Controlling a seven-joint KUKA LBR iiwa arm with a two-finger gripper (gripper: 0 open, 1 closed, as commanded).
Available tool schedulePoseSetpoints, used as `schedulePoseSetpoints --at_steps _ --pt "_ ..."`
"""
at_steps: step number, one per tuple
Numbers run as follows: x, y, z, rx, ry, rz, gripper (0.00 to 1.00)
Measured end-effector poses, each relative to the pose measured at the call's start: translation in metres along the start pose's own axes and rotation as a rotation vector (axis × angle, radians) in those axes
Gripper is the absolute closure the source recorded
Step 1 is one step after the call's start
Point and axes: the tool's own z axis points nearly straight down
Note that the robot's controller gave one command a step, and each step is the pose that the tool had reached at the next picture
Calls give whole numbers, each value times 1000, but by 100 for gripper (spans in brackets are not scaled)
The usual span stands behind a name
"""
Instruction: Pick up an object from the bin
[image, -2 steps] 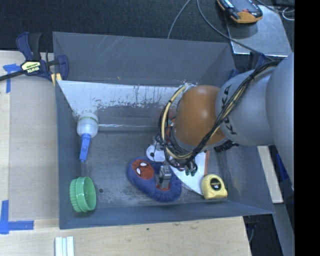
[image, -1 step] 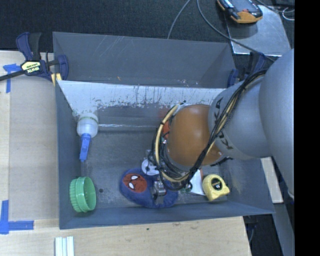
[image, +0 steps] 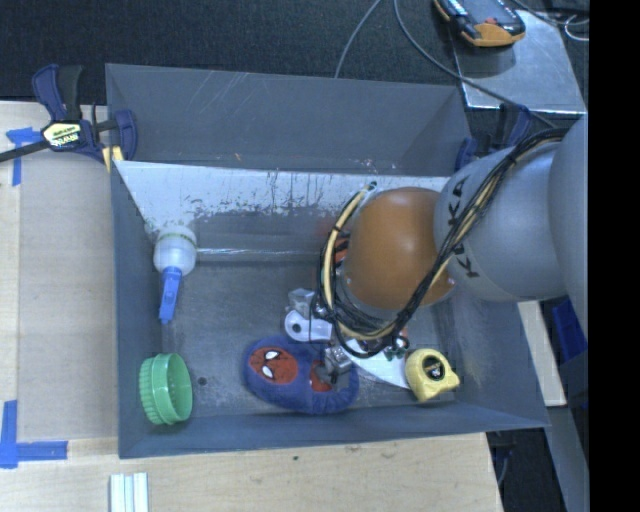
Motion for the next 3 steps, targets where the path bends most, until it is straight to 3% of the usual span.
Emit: schedulePoseSetpoints --at_steps 1,2,3 --pt "8 -40 -32 2 -8 12 0" --pt "18 -41 -21 1 -8 169 0" --pt "44 1 -31 3 -20 80 0"
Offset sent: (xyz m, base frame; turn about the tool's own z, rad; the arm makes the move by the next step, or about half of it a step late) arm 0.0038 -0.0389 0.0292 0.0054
